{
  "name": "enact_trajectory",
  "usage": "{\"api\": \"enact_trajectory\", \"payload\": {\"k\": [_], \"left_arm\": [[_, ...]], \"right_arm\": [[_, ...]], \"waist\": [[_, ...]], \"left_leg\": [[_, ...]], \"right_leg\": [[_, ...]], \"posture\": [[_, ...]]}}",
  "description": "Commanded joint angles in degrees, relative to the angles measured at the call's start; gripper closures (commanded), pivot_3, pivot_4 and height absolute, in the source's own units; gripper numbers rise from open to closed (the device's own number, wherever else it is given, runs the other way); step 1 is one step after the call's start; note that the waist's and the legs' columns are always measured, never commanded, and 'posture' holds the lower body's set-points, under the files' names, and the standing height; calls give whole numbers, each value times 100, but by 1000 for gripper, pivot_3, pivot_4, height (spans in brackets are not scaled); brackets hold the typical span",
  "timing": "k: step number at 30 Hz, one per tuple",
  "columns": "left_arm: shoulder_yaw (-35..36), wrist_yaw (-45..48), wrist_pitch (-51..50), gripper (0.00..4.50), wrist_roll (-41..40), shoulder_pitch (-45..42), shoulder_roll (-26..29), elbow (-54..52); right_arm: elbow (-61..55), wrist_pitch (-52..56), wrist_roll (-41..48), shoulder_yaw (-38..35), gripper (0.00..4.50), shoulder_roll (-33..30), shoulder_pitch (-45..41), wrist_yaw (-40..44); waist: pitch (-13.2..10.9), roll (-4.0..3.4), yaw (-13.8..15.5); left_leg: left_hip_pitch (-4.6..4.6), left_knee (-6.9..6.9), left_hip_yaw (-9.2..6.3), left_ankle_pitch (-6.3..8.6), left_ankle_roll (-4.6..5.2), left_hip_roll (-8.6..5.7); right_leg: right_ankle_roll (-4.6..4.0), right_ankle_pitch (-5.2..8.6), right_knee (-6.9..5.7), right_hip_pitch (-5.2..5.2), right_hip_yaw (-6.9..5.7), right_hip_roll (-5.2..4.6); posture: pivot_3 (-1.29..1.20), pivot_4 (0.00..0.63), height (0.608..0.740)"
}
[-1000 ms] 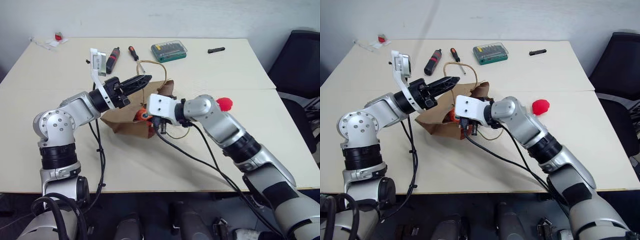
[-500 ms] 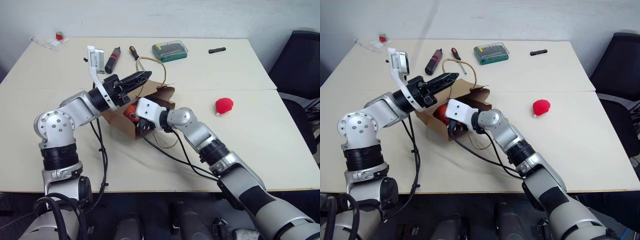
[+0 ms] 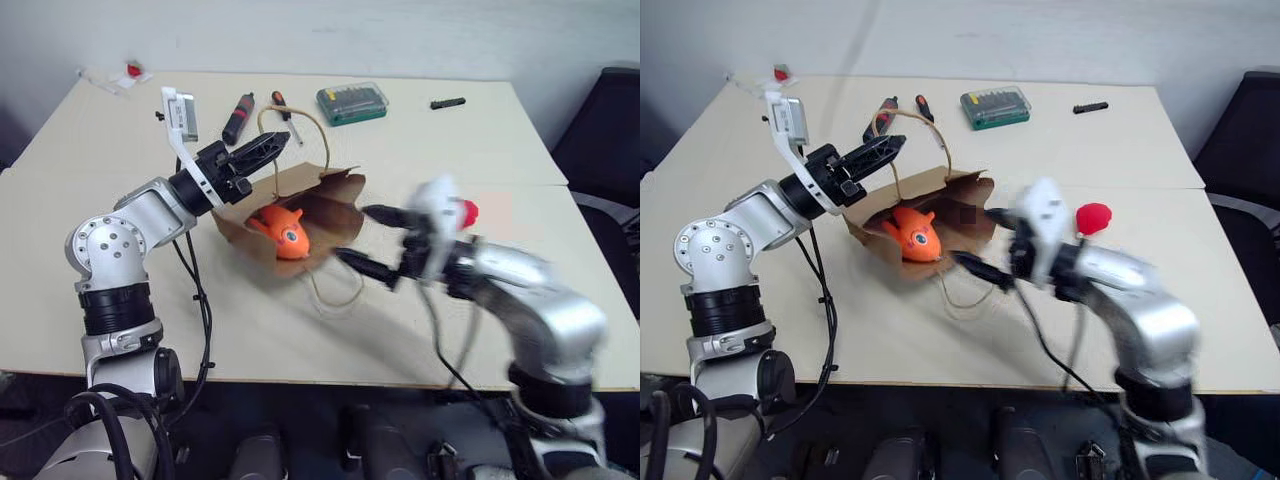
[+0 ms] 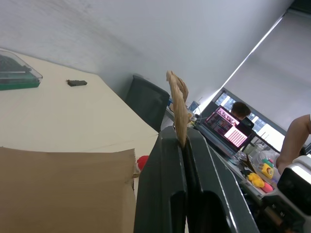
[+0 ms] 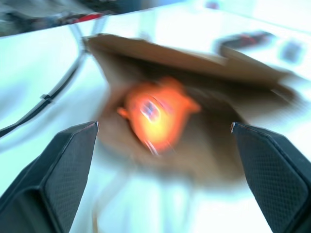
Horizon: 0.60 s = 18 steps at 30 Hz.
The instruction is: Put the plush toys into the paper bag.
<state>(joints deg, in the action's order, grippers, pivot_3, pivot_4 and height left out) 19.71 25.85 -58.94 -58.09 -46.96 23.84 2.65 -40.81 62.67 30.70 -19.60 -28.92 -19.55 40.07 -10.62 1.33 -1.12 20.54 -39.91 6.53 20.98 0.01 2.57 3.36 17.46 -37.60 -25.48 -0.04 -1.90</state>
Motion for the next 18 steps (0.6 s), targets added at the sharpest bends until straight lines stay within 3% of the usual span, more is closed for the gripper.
{"api": "enact_trajectory", "payload": {"k": [1, 5, 11, 13, 18], "left_arm": [[48, 82, 42, 4500, -103, 36, 61, -244], [57, 45, 90, 4500, -123, 20, 4, -220], [-12, 53, 183, 4500, -66, -127, -117, -121], [-30, 59, 195, 4500, -55, -168, -129, -99], [-42, 81, 196, 4500, -55, -205, -91, -95]], "right_arm": [[-416, 707, 347, -1660, 15, -398, 626, -253], [-7, 953, 73, -2166, 15, -409, 821, -1005], [1503, 4, -553, -1194, 15, 152, 19, -1987], [2392, -797, -1088, -482, 15, 196, -423, -2166], [4539, -2000, -1695, 190, 15, 581, -1665, -2699]], "waist": [[0, 0, 1], [0, 0, -95], [0, 0, -120], [0, -1, -121], [0, -1, -149]], "left_leg": [[-2, 0, 2, 0, 2, -3], [-24, 4, 23, -4, -2, -2], [-36, 26, 30, -24, -19, 0], [-36, 27, 33, -26, -18, -2], [-30, 33, 35, -28, -18, 0]], "right_leg": [[0, 0, 0, 2, 3, -1], [0, 0, -16, 3, 32, 12], [-9, -1, -20, -1, 43, 25], [-9, -1, -21, -5, 44, 24], [-10, 0, -18, -13, 42, 23]], "posture": [[0, 150, 740], [0, 150, 740], [0, 150, 740], [0, 150, 740], [0, 150, 740]]}}
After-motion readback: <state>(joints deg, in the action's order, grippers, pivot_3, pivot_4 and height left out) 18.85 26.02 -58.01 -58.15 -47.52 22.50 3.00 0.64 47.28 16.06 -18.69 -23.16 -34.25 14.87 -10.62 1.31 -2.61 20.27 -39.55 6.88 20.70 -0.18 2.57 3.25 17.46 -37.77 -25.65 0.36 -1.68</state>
